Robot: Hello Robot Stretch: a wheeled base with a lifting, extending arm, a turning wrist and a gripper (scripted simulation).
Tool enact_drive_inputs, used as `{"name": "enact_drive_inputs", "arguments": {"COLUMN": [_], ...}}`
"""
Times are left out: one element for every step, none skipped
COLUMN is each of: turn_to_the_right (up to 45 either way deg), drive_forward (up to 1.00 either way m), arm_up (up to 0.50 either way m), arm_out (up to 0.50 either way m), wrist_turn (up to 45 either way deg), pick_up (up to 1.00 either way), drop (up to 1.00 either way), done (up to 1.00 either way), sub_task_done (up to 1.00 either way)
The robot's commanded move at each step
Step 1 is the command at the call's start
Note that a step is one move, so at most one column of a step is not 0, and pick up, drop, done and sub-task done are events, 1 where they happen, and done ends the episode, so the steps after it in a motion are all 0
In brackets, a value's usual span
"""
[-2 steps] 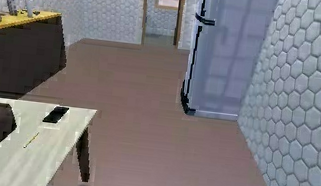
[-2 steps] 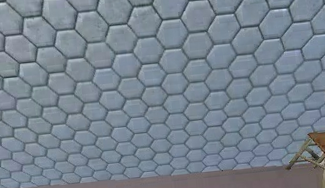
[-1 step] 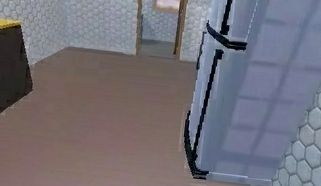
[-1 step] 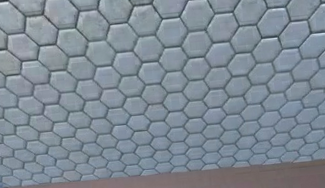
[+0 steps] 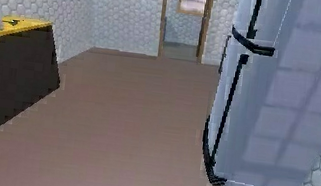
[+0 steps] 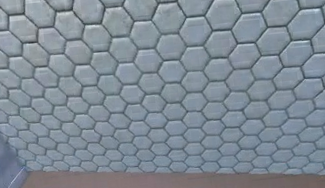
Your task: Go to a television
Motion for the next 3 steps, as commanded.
{"name": "enact_drive_inputs", "arguments": {"turn_to_the_right": [0.0,0.0,0.0], "drive_forward": [0.4,1.0,1.0], "arm_up": [0.0,0.0,0.0], "arm_out": [0.0,0.0,0.0], "wrist_turn": [0.0,0.0,0.0], "pick_up": [0.0,0.0,0.0], "drop": [0.0,0.0,0.0], "done": [0.0,0.0,0.0], "sub_task_done": [0.0,0.0,0.0]}}
